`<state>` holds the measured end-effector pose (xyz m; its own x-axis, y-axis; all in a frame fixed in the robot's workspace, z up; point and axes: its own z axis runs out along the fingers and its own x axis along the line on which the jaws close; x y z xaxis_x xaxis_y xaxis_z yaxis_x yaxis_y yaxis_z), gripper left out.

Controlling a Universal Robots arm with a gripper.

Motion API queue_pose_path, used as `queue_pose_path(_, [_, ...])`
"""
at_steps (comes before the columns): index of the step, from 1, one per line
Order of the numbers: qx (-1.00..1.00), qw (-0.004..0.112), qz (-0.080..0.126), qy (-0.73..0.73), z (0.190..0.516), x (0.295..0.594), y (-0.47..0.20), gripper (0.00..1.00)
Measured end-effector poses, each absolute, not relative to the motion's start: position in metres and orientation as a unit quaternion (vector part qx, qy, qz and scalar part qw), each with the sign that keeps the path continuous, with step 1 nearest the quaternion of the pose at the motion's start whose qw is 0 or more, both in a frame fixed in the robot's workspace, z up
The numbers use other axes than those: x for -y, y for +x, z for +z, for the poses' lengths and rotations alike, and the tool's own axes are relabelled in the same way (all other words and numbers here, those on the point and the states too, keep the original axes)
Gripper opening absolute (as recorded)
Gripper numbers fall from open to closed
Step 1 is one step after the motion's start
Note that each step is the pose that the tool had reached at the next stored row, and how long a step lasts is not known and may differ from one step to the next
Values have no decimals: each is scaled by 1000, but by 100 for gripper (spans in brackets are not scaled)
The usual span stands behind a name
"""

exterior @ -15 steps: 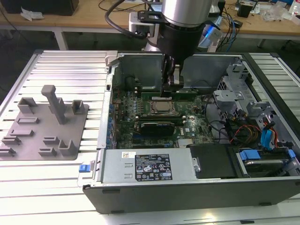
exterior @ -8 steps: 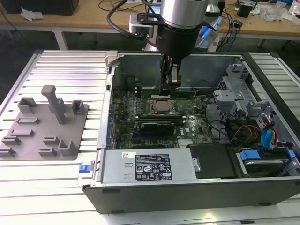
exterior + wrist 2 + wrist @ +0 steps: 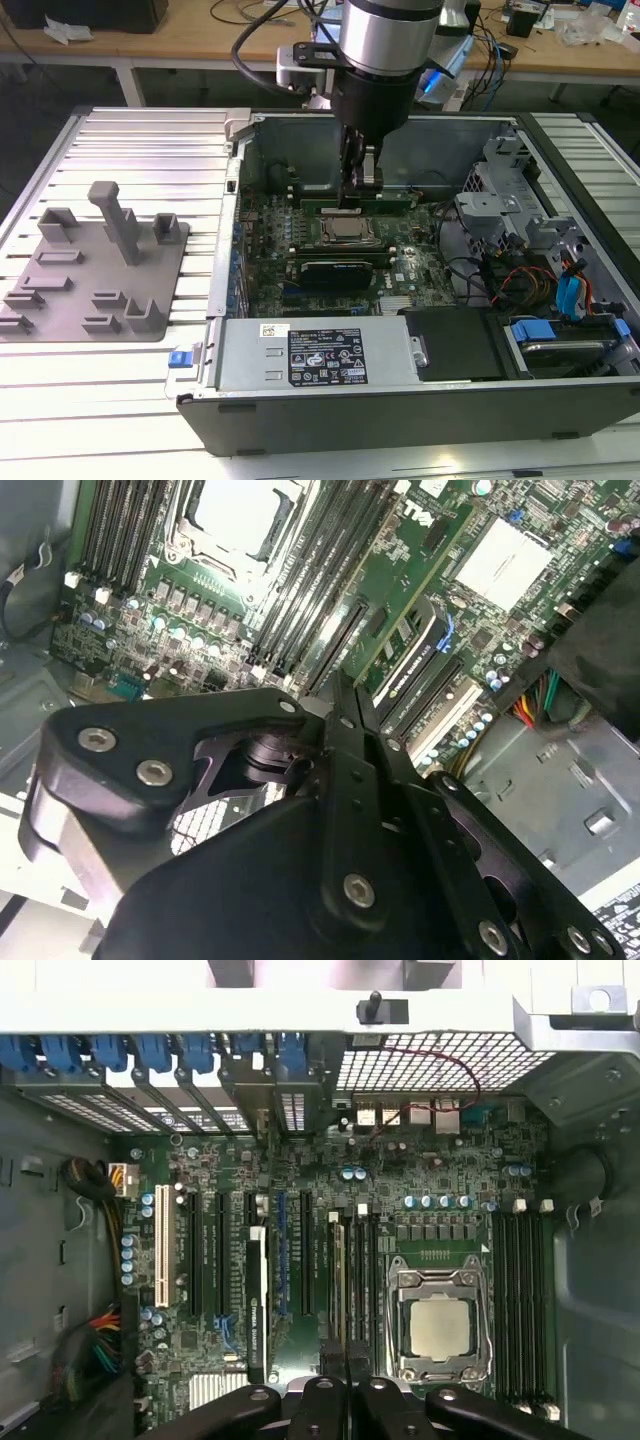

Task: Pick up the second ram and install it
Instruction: 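Pick up the second ram and move it above second insertion slot, then insert the second ram into the second slot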

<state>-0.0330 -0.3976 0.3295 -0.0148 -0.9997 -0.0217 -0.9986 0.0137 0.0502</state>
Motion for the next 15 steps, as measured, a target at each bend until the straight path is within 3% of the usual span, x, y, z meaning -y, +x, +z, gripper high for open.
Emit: queue_pose_path(15, [712,10,-26,702,326,392,-33,9])
